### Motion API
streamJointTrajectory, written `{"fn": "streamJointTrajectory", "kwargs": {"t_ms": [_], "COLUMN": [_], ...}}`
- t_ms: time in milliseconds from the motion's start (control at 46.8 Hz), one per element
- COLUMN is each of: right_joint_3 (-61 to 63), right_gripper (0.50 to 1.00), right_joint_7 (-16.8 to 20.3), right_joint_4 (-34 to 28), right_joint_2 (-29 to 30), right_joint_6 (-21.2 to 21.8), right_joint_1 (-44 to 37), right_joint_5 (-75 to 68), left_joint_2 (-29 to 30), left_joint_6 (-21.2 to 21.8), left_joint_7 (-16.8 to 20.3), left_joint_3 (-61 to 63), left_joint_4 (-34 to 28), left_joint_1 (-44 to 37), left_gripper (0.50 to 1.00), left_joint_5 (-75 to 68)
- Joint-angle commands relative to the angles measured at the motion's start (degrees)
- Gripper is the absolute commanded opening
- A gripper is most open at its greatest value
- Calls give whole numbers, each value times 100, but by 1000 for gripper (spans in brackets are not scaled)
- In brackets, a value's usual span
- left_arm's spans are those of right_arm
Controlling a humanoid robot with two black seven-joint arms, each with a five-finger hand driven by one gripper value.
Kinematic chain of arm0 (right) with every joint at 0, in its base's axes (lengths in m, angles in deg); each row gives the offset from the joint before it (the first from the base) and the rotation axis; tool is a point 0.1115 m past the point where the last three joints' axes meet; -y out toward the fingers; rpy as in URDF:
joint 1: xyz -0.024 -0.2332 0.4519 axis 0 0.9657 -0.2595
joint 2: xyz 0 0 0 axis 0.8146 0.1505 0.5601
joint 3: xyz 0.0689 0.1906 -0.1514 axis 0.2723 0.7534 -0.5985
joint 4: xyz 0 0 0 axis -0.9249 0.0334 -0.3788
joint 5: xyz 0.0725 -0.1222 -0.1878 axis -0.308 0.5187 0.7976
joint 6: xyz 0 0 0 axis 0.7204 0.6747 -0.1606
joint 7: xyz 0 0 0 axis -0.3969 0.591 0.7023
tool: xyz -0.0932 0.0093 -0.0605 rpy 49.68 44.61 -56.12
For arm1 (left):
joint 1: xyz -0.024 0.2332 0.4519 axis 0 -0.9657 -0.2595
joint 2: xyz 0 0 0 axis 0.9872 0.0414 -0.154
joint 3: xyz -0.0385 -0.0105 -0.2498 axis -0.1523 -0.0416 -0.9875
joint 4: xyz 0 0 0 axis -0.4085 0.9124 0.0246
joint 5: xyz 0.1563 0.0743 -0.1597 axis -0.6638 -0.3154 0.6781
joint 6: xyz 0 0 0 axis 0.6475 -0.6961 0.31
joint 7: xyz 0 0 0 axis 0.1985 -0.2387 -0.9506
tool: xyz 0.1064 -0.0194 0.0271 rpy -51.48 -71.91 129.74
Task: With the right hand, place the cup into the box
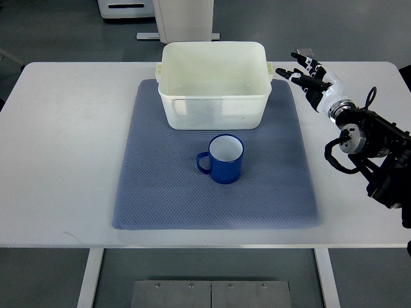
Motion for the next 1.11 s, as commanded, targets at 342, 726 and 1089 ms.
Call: {"fn": "streamJointTrajectory", "kwargs": {"t_ms": [342,726,1089], "right_joint_3": [1,10,19], "right_gripper": [1000,1000,1000], "right_joint_7": [-10,-10,-27], "right_joint_4": [-1,-1,-1], "right_joint_2": [18,36,45], "right_joint_6": [2,2,2], "right_joint_1": [0,-8,-43], "right_joint_5": [0,0,0], "left_joint_2": [0,0,0], "left_joint_6": [0,0,0], "left_joint_7": [-9,0,0], "left_joint_3": [0,0,0], "left_joint_4": [1,1,1], "left_joint_1": [2,-16,-16], "left_gripper": [1000,1000,1000], "left_joint_5": [-1,-1,-1]}}
